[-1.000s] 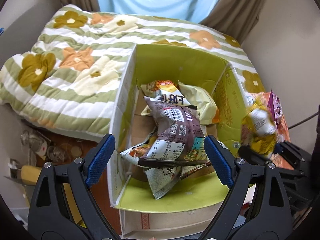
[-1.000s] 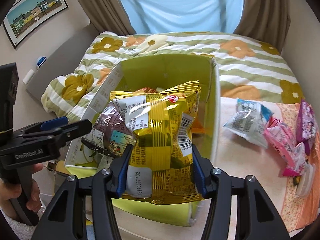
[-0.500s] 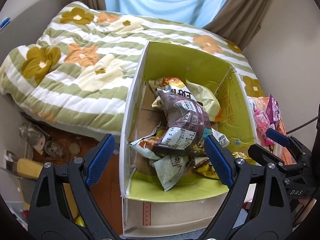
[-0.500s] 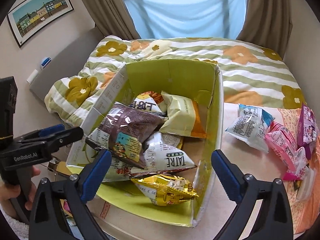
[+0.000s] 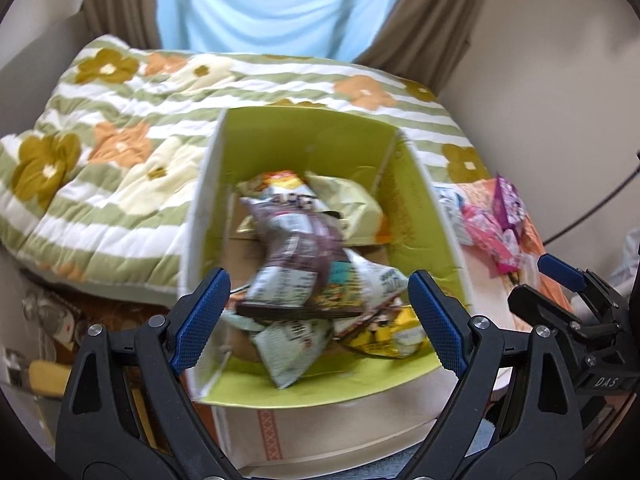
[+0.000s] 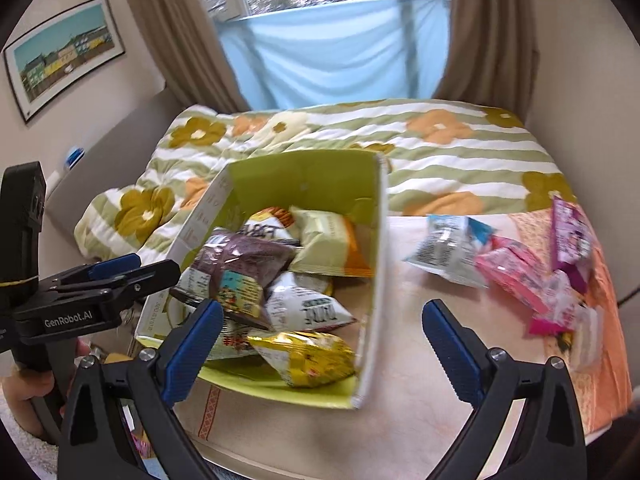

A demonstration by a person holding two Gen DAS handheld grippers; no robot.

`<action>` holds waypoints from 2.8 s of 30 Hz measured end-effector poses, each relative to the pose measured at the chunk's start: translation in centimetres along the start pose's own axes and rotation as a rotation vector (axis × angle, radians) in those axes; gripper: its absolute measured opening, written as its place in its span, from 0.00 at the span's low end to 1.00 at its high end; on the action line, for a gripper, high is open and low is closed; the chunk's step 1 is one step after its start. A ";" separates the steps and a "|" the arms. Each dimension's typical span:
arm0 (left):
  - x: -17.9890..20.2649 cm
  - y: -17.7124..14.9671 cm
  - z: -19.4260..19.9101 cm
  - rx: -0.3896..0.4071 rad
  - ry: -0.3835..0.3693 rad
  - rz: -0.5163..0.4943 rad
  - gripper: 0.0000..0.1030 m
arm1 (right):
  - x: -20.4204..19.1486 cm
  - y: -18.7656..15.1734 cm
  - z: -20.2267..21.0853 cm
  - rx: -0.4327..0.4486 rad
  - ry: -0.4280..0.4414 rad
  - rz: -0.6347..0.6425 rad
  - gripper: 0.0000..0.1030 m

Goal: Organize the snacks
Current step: 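Move both open tools back toward the remaining bags on the table, then grasp a pink striped bag with the left tool while the right tool grasps a purple bag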

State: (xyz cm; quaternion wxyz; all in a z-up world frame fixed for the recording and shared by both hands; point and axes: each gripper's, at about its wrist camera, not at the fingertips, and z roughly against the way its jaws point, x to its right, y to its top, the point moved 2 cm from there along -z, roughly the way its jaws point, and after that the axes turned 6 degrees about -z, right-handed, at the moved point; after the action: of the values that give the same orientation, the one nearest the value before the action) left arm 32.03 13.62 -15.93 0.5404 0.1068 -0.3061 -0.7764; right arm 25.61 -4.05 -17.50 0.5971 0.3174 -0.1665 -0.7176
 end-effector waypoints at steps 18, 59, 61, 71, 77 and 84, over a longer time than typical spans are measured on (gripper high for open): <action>19.1 4.7 -6.0 -0.028 -0.074 -0.156 0.87 | 17.4 3.5 5.7 0.065 -0.121 -0.105 0.96; 33.0 6.5 -30.3 -0.342 -0.092 -0.381 0.87 | 32.8 10.3 -14.1 -0.198 -0.451 -0.049 0.99; 33.0 6.0 -31.1 -0.363 -0.093 -0.399 0.87 | 33.2 10.0 -14.5 -0.207 -0.485 -0.033 0.99; 32.8 5.7 -32.4 -0.392 -0.117 -0.426 0.68 | 36.0 9.3 -14.5 -0.227 -0.481 -0.099 0.99; 32.9 6.0 -31.3 -0.375 -0.115 -0.425 0.66 | 36.3 8.8 -13.8 -0.205 -0.451 -0.115 0.89; 33.2 6.4 -29.4 -0.335 -0.107 -0.415 0.66 | 36.4 8.8 -13.3 -0.213 -0.411 -0.119 0.65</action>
State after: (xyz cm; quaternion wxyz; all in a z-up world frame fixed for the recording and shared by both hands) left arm 38.56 -28.46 -29.86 0.3630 0.0351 -0.1731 -0.9149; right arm 37.79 -39.22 -31.30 0.5374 0.1091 -0.1889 -0.8146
